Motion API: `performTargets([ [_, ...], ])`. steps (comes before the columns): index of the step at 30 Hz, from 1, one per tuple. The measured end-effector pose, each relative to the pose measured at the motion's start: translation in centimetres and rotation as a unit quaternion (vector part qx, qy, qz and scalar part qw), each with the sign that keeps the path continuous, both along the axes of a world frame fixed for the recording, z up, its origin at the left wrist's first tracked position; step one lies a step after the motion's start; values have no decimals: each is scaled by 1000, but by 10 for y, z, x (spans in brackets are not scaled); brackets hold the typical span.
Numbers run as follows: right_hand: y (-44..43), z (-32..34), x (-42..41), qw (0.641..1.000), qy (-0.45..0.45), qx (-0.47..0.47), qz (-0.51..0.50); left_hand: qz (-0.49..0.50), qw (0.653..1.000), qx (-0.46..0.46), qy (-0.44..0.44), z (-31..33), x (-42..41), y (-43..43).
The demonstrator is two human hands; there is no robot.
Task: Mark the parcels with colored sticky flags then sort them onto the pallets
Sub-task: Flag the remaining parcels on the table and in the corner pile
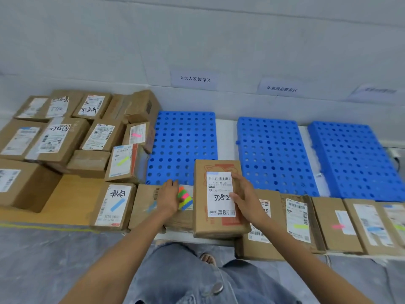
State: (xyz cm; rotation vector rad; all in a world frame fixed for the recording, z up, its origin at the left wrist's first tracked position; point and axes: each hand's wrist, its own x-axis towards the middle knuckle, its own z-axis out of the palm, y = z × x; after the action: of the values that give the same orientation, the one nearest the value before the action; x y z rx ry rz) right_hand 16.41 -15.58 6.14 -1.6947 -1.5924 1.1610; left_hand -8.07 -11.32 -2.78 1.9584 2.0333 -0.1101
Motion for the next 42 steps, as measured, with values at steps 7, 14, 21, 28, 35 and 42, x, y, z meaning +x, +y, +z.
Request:
performTargets([
  [7, 1, -3, 0, 1000, -12, 13, 7, 104, 963, 50, -244, 17, -24, 20],
  [14, 11, 17, -4, 991, -68, 115, 14, 261, 791, 40, -552, 109, -26, 31],
  [21, 22, 77, -29, 946, -56, 312, 64, 162, 732, -74, -658, 188, 13, -2],
  [28, 15, 88, -26, 955, 11, 285, 74, 117, 722, -103, -675, 213, 31, -23],
  [35, 4, 84, -16, 942, -19, 331, 56, 104, 728, -108, -669, 213, 39, -34],
  [42, 1, 83, -5, 949, -30, 301, 89, 101, 729, -105, -669, 212, 40, -41],
])
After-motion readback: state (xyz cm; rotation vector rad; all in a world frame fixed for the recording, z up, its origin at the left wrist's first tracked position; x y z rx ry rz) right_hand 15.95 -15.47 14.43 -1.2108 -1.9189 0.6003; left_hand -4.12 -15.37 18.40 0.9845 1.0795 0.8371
